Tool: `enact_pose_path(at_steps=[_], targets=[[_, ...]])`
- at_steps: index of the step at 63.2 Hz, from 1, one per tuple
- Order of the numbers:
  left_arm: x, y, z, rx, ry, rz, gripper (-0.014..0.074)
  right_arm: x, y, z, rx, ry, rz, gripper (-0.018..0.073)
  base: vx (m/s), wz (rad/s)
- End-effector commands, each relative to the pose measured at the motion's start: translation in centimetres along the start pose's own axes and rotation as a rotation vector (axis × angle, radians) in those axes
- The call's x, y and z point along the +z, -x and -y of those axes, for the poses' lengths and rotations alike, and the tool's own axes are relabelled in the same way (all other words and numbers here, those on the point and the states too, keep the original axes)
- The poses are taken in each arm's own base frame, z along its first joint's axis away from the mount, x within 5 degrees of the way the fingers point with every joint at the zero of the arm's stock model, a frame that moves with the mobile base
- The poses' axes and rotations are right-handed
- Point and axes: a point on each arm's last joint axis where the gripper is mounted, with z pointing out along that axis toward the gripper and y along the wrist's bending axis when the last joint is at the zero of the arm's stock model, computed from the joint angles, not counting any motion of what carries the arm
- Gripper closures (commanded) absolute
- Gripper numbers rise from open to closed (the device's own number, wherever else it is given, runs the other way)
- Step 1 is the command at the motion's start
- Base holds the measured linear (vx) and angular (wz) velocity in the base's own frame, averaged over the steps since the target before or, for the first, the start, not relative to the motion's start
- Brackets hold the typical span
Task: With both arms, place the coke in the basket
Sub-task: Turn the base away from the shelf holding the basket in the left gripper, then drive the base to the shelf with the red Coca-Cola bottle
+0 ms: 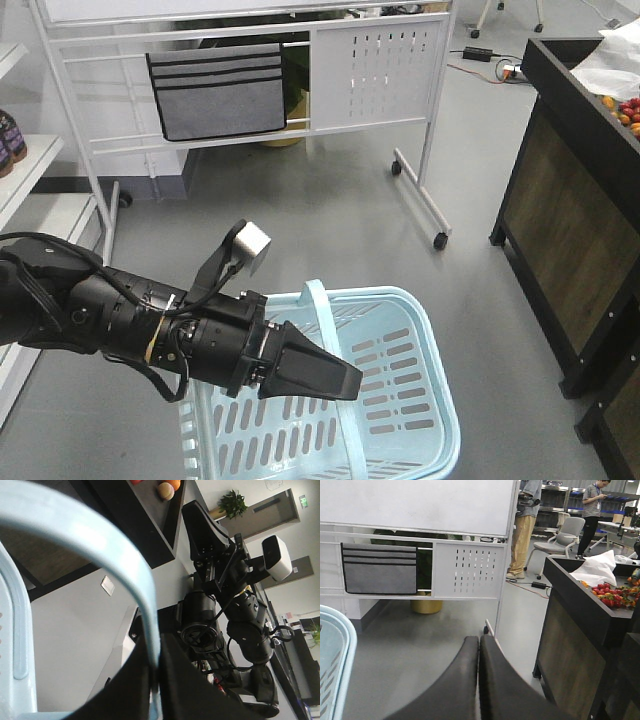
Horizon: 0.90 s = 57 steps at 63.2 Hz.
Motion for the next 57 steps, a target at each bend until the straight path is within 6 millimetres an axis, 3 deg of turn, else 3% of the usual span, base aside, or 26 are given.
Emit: enact_pose_path(at_steps=[1,57], targets=[[-0.68,-0.10,3.81,0.047,-0.222,-0.034,0.0601,-0.03,0.08,-0.16,-0.021,0.010,0.059,0.0564,0.29,-0.06],[-0.68,-0.10,3.81,0.047,-0.222,-0.034,0.0601,-0.03,0.08,-0.16,-0.021,0.010,0.059,0.0564,0.30,-0.03]])
